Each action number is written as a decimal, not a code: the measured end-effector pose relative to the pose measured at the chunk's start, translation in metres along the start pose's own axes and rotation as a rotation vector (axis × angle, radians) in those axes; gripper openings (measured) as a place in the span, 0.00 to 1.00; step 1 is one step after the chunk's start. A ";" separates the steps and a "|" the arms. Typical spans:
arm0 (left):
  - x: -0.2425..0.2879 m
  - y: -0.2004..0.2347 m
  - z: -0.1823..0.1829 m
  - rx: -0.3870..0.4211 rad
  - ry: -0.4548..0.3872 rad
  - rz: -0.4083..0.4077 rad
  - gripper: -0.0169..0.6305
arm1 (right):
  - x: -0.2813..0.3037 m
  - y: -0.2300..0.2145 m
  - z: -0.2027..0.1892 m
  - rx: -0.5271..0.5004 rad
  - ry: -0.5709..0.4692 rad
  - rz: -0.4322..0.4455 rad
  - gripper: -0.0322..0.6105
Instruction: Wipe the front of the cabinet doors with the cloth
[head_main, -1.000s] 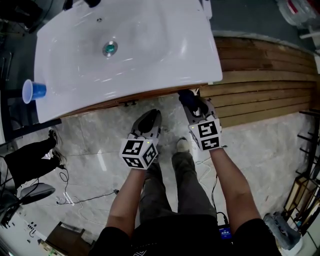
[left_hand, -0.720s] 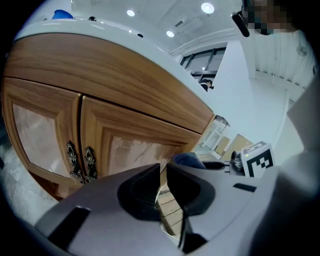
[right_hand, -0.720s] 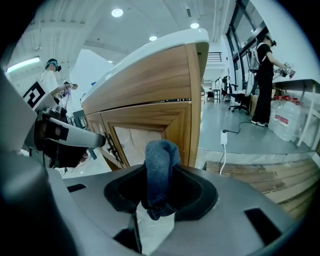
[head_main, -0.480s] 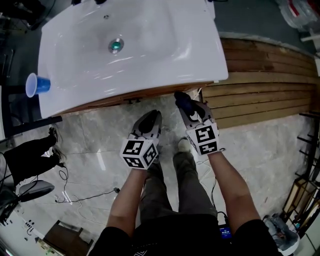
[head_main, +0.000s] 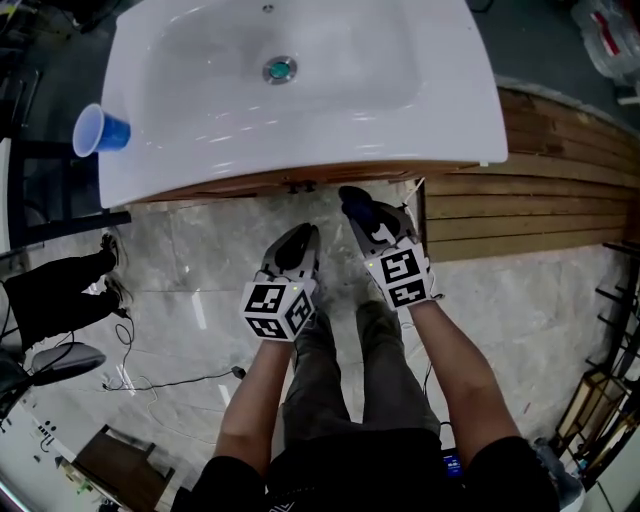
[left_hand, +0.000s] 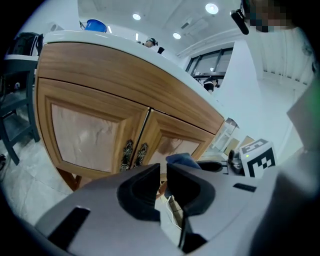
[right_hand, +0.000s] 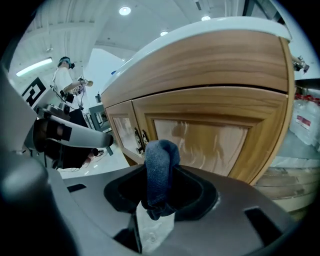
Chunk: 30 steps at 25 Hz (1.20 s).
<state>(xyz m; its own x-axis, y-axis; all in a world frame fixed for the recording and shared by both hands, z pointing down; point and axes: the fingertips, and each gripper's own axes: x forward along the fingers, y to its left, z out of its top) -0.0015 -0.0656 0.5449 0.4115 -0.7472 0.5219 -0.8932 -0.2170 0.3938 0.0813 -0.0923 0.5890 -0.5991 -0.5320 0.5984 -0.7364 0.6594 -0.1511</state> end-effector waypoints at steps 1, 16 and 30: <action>-0.003 0.004 -0.001 -0.003 -0.002 0.006 0.10 | 0.005 0.005 0.000 -0.002 0.004 0.006 0.29; -0.025 0.048 -0.010 -0.027 0.000 0.028 0.10 | 0.060 0.040 0.004 0.001 0.033 0.032 0.29; 0.000 0.028 -0.009 0.005 0.014 0.003 0.10 | 0.057 -0.003 -0.010 0.003 0.049 -0.020 0.29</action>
<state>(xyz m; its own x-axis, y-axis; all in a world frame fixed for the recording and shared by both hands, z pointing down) -0.0246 -0.0653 0.5626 0.4113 -0.7393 0.5332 -0.8953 -0.2180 0.3883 0.0528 -0.1187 0.6315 -0.5682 -0.5181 0.6393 -0.7490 0.6473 -0.1411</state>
